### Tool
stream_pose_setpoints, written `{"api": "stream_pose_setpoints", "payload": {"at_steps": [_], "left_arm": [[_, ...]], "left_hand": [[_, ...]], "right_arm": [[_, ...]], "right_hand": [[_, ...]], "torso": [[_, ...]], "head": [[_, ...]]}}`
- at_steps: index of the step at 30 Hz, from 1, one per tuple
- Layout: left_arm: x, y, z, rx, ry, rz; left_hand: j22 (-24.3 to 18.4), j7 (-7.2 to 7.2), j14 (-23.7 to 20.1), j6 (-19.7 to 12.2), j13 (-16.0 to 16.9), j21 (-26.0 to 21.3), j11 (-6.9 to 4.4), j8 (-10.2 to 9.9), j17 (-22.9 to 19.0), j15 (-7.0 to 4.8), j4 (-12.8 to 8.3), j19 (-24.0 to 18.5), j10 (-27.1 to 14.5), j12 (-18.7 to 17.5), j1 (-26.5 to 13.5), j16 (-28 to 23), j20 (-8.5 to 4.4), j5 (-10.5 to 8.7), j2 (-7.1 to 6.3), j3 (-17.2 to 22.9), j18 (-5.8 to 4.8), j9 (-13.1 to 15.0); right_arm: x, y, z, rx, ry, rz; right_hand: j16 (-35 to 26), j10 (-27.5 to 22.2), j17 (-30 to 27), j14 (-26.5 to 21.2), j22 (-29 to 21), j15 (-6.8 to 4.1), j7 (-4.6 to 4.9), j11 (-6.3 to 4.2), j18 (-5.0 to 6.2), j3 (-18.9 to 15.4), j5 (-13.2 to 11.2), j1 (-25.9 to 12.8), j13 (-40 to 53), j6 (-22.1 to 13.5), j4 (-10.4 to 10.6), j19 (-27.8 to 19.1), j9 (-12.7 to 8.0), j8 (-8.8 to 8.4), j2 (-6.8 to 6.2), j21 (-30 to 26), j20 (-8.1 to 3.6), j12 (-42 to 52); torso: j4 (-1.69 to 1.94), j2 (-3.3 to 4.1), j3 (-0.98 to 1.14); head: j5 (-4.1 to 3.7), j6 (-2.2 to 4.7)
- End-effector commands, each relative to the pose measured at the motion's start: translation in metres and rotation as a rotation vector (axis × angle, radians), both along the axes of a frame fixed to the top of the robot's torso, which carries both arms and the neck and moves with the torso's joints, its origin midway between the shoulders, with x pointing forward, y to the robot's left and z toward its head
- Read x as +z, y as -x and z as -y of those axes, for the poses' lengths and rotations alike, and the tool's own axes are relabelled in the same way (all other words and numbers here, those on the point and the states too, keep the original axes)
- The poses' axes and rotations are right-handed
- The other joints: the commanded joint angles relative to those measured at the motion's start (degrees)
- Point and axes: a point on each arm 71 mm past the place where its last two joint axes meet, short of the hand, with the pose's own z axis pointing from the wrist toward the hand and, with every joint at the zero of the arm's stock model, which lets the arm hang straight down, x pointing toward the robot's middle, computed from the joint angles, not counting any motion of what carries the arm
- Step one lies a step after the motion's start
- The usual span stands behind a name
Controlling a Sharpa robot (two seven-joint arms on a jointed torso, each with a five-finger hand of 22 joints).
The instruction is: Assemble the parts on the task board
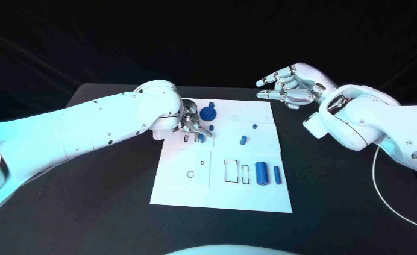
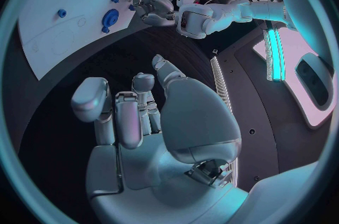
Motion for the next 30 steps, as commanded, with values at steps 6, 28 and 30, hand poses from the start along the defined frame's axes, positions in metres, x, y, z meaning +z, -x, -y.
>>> {"api": "stream_pose_setpoints", "payload": {"at_steps": [6,28,30], "left_arm": [[-0.0021,0.0001,0.0013,-0.015,-0.010,-0.028],[-0.0037,-0.0013,0.0045,-0.017,-0.011,-0.034],[-0.0038,-0.0014,0.0046,-0.016,-0.010,-0.033]], "left_hand": [[0.99,0.02,6.03,-0.63,0.01,0.15,-0.06,0.50,15.09,-0.28,-0.11,1.34,0.26,0.12,0.98,0.14,-0.14,-0.21,0.57,-0.37,-0.71,0.50],[1.30,0.00,6.03,-1.34,0.19,0.22,-0.09,1.08,15.09,-0.30,-0.98,1.39,0.23,0.11,4.91,0.14,-0.16,-0.18,1.87,0.22,-0.74,2.24],[1.29,0.00,6.03,-1.40,0.15,0.20,-0.09,1.11,15.09,-0.30,-1.14,1.38,0.20,0.06,5.40,0.14,-0.16,-0.17,2.08,0.46,-0.74,2.39]], "right_arm": [[-0.0010,0.0002,-0.0012,0.010,0.005,-0.008],[-0.0020,-0.0001,-0.0032,0.018,0.006,-0.014],[-0.0021,-0.0001,-0.0032,0.018,0.007,-0.014]], "right_hand": [[-0.26,-0.01,0.35,2.80,-0.08,-0.08,0.05,-0.12,0.09,-0.14,0.20,0.42,-0.08,0.31,-0.15,-0.36,-0.03,0.38,0.15,-0.23,0.13,-0.11],[-0.30,0.08,0.34,2.81,-0.09,-0.07,0.06,-0.12,0.08,-0.17,0.28,0.34,-0.04,0.29,-0.05,-0.34,-0.04,0.42,0.30,-0.26,0.13,0.00],[-0.30,0.08,0.34,2.81,-0.09,-0.07,0.06,-0.12,0.08,-0.17,0.28,0.34,-0.04,0.29,-0.05,-0.34,-0.04,0.42,0.30,-0.26,0.13,0.00]], "torso": [[-0.02,0.05,0.05],[0.00,0.08,0.09],[0.00,0.07,0.11]], "head": [[0.04,-0.14],[0.01,-0.46],[0.02,-0.49]]}}
